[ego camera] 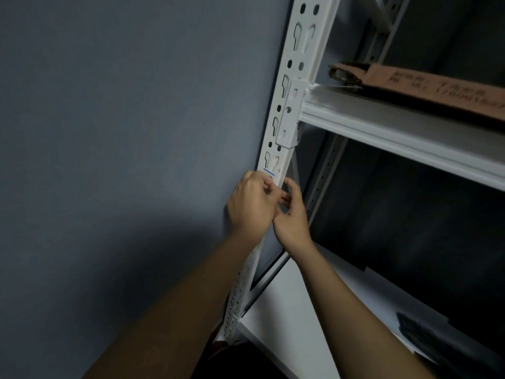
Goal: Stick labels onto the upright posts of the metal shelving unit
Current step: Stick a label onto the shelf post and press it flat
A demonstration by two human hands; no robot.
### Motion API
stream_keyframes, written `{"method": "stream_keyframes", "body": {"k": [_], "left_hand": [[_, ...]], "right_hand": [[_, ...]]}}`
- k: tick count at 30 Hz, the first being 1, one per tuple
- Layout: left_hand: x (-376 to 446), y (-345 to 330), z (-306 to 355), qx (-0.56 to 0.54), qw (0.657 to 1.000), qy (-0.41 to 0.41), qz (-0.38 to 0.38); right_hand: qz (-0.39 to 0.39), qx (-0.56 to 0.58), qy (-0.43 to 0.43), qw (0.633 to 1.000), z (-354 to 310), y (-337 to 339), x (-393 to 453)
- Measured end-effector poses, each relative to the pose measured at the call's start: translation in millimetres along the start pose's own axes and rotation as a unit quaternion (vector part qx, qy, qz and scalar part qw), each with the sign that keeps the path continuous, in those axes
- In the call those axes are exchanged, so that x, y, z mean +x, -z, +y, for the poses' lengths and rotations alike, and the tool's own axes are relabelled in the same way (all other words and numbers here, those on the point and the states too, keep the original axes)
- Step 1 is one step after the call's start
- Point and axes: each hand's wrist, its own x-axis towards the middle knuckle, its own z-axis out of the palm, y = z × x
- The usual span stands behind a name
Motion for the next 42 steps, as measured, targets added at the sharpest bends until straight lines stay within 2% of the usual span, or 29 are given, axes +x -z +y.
{"method": "stream_keyframes", "body": {"k": [17,25,32,42], "left_hand": [[-1.6,-1.7,-2.9,-0.055,0.997,0.044,-0.009],[-9.3,-1.8,-16.7,-0.097,0.993,-0.042,0.042],[-6.7,-3.9,-20.5,-0.049,0.996,-0.054,0.046],[-5.8,-1.2,-8.8,-0.009,0.999,-0.017,0.036]], "right_hand": [[-0.006,-0.005,-0.001,1.000,-0.5,1.7,-0.4],[0.003,-0.008,0.004,1.000,5.9,0.1,1.7],[0.007,0.003,0.003,1.000,7.7,-1.7,1.4],[0.021,-0.003,-0.004,1.000,16.5,-3.1,5.0]]}}
